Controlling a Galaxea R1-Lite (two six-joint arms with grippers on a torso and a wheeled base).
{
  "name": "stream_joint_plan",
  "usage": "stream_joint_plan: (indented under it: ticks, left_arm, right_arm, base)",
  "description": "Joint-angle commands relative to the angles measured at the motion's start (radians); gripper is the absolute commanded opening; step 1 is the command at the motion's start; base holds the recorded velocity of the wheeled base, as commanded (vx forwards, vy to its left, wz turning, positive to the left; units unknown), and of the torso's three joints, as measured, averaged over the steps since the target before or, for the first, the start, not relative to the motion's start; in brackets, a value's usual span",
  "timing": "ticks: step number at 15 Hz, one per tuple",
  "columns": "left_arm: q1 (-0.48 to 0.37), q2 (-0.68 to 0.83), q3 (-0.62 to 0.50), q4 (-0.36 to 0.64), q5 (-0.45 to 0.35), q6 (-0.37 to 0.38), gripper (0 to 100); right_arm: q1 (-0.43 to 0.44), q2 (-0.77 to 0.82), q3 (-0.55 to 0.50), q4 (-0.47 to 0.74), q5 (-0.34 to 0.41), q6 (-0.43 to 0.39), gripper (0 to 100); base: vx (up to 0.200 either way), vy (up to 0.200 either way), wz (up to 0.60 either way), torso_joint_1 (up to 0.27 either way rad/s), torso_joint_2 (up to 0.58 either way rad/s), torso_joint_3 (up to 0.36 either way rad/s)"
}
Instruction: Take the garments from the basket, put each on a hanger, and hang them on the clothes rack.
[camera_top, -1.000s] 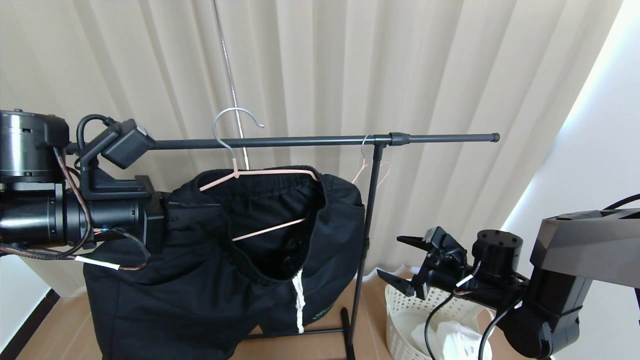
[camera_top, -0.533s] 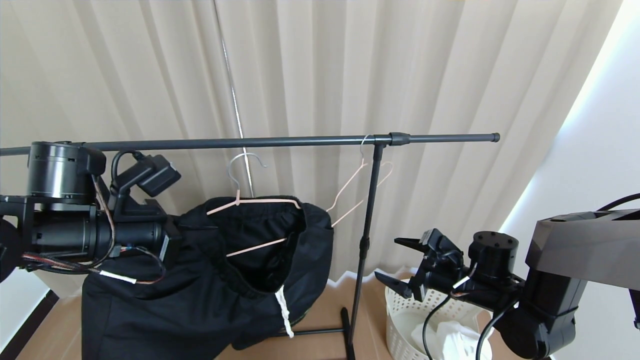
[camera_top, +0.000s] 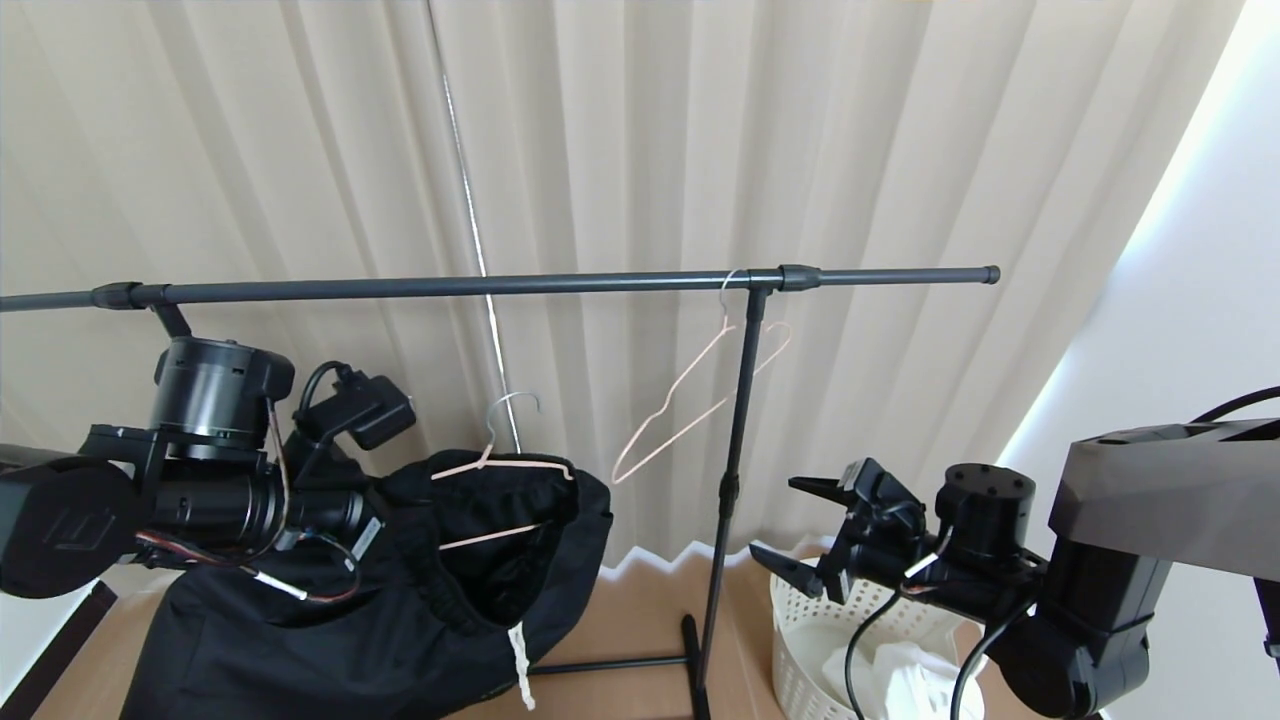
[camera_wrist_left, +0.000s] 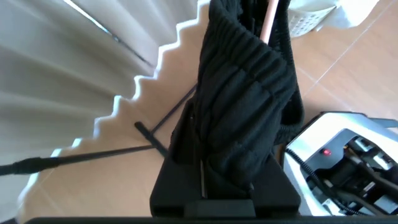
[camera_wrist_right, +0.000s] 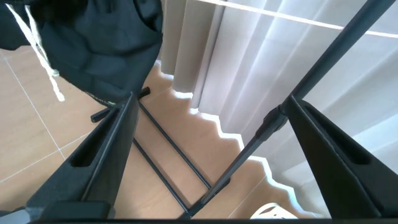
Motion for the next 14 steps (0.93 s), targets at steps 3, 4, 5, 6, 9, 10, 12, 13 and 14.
stream_joint_plan:
  ticks: [3, 4, 5, 6, 9, 10, 12, 13, 14]
  left_arm:
    - [-0.011, 0.066, -0.015, -0.004, 0.069, 0.000, 0]
    - [-0.025, 0.089, -0.041, -0.006, 0.118, -0.009, 0]
    - [-0.029, 0.099, -0.056, -0.006, 0.124, -0.017, 0]
    - [-0.037, 0.109, -0.081, -0.014, 0.126, -0.043, 0]
    - [-0.077, 0.149, -0.186, -0.034, 0.161, -0.216, 0]
    - [-0.078, 0.161, -0.214, -0.035, 0.161, -0.253, 0]
    - [-0.078, 0.191, -0.279, -0.040, 0.161, -0.307, 0]
    - [-0.078, 0.211, -0.309, -0.055, 0.162, -0.343, 0]
    - [-0.078, 0.233, -0.337, -0.069, 0.164, -0.379, 0]
  right_arm:
    - [0.001, 0.003, 0.001, 0.000, 0.001, -0.001, 100]
    - [0.001, 0.003, 0.001, 0.000, 0.001, -0.002, 100]
    - [0.001, 0.003, 0.001, 0.000, 0.001, -0.002, 100]
    - [0.001, 0.003, 0.001, 0.000, 0.001, -0.002, 100]
    - [0.001, 0.003, 0.004, 0.000, 0.001, -0.002, 100]
    - [0.001, 0.003, 0.001, 0.001, 0.001, -0.005, 100]
    - [0.001, 0.003, -0.001, 0.004, -0.001, -0.005, 100]
    - [0.001, 0.003, -0.001, 0.004, -0.001, -0.005, 100]
    - [0.001, 0.003, -0.001, 0.004, -0.001, -0.005, 100]
  base:
    - [0.000, 0.000, 0.00, 0.000, 0.00, 0.000]
    - [0.000, 0.000, 0.00, 0.000, 0.00, 0.000]
    - [0.000, 0.000, 0.00, 0.000, 0.00, 0.000]
    - [0.000, 0.000, 0.00, 0.000, 0.00, 0.000]
    - [0.000, 0.000, 0.00, 0.000, 0.00, 0.000]
    - [0.000, 0.000, 0.00, 0.000, 0.00, 0.000]
    - [0.000, 0.000, 0.00, 0.000, 0.00, 0.000]
    - [0.000, 0.000, 0.00, 0.000, 0.00, 0.000]
    - [0.000, 0.000, 0.00, 0.000, 0.00, 0.000]
